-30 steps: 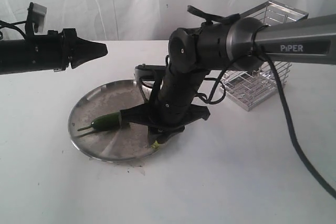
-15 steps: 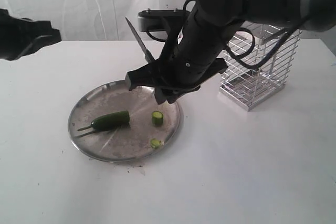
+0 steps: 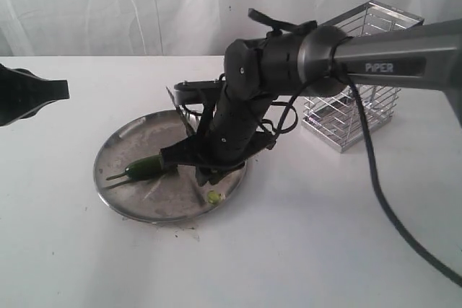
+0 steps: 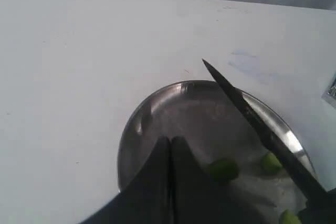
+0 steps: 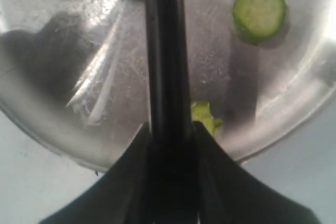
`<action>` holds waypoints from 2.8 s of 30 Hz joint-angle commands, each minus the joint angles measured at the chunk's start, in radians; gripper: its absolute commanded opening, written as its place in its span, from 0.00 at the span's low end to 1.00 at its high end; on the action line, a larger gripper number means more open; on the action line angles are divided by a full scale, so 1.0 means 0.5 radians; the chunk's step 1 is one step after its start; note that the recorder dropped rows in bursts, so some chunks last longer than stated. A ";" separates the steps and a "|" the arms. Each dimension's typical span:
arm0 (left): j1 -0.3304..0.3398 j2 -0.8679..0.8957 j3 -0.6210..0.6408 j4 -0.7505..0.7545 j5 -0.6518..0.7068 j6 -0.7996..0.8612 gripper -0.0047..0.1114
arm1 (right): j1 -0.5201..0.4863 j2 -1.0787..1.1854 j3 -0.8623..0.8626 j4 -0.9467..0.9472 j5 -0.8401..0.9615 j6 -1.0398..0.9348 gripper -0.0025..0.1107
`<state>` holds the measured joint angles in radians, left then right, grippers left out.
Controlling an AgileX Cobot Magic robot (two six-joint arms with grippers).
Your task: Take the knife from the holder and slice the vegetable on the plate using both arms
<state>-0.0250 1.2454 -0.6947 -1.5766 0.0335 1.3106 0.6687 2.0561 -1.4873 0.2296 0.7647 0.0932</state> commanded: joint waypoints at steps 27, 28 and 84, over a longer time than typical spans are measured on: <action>-0.016 -0.437 0.458 0.030 -0.215 -0.073 0.04 | -0.715 -1.474 0.240 -1.805 -0.094 0.882 0.02; -0.016 -0.462 0.458 0.039 -0.152 -0.065 0.04 | -0.922 -1.554 0.339 -1.805 -0.195 0.895 0.02; -0.016 -0.478 0.452 0.129 0.217 0.010 0.04 | -1.420 -4.112 2.975 -0.334 -0.884 -0.443 0.02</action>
<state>-0.0250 1.0178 -0.4727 -1.5008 0.1338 1.3155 -0.0332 0.0027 -0.0060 0.1593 0.0829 -0.1719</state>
